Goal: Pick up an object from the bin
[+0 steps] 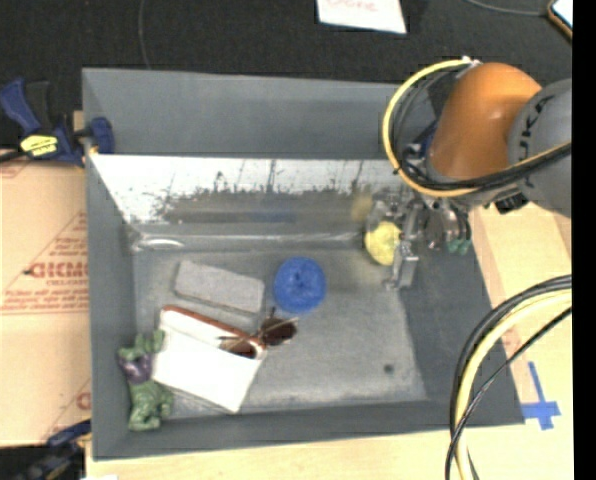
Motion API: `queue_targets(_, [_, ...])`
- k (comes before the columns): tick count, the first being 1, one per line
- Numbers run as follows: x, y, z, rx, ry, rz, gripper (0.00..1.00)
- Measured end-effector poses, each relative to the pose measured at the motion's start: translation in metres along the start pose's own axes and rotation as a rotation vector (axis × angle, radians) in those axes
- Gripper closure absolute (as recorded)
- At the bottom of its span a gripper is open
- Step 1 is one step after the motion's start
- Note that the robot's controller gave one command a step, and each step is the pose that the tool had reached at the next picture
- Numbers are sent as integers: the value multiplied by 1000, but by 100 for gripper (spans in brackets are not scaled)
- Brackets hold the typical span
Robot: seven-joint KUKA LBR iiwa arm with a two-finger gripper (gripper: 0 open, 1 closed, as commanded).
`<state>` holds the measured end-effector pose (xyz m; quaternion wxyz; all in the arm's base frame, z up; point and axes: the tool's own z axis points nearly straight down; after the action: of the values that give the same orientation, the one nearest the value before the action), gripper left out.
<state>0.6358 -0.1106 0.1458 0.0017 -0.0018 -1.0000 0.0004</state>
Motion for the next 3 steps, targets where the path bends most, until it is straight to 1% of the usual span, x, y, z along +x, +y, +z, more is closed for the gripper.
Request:
queue_targets(1, [-2,0,-4,1,-8,-4,0])
queue_targets(2, [4,95,74,0,-10,-106,0])
queue_targets(3, [15,109,12,7,-23,-133,0])
